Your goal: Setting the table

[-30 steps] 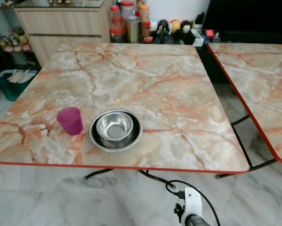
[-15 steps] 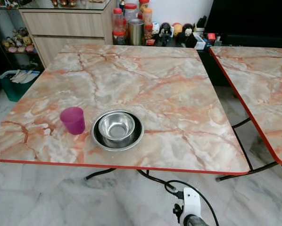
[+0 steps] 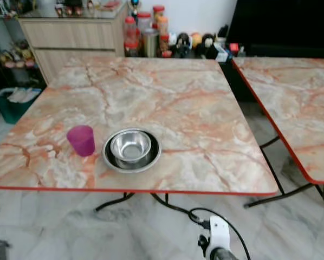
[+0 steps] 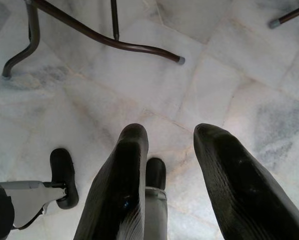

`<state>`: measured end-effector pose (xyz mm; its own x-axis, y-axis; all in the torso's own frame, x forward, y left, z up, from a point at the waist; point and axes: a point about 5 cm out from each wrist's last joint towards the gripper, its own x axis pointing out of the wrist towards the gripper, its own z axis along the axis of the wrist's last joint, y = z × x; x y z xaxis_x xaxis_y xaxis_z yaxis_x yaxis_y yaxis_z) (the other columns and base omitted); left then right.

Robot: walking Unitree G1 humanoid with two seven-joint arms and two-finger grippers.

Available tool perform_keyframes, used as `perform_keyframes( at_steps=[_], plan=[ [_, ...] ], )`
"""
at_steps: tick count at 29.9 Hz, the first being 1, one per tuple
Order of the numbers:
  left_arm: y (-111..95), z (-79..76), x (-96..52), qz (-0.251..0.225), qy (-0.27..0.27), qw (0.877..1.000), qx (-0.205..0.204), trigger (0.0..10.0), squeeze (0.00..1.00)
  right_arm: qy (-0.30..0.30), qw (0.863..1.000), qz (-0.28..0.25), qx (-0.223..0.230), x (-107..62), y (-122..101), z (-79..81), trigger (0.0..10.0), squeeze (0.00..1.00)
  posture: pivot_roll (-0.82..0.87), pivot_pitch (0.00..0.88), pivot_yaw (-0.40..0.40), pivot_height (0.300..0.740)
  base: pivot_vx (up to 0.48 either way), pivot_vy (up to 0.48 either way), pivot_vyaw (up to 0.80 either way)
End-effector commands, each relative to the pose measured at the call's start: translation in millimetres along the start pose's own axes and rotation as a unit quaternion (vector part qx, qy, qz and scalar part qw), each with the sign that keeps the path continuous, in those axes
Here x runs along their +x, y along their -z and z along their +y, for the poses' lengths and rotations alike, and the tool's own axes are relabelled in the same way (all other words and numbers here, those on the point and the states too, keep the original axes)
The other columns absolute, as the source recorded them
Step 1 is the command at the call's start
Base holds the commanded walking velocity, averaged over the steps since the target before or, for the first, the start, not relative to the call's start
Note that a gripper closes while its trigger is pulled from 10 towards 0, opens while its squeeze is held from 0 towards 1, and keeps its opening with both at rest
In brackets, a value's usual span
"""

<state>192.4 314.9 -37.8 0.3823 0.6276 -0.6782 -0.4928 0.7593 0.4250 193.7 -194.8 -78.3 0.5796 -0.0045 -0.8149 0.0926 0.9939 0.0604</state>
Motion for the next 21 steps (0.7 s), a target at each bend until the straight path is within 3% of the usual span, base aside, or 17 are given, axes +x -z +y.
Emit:
perform_keyframes(
  at_steps=[1,10,17,21],
  plan=[
    [4.7,-6.9,-1.3,0.003,0.028,1.000,0.012,10.0,0.00,0.002,1.000,0.003,-0.001,-0.4,0.6,-2.2,10.0,0.00,0.08,0.029,-0.009,0.740,0.000,0.000,0.00],
    [29.5,-48.2,-15.8,0.013,0.126,0.989,0.081,10.0,0.00,0.003,1.000,0.001,-0.003,-0.4,0.0,-2.9,10.0,0.00,0.08,0.037,-0.012,0.740,0.000,0.000,0.00],
    [32.7,-56.2,-19.2,0.011,0.140,0.987,0.079,10.0,0.00,0.002,1.000,0.000,-0.003,-0.5,-0.3,-3.5,10.0,0.00,0.07,0.040,-0.015,0.740,0.000,0.000,0.00],
    [47.7,-60.9,-23.0,0.035,0.152,0.982,0.110,10.0,0.00,0.002,1.000,-0.001,-0.015,-0.6,-1.4,-4.7,10.0,0.00,0.05,0.044,-0.013,0.740,0.000,-0.212,0.36]
  ],
)
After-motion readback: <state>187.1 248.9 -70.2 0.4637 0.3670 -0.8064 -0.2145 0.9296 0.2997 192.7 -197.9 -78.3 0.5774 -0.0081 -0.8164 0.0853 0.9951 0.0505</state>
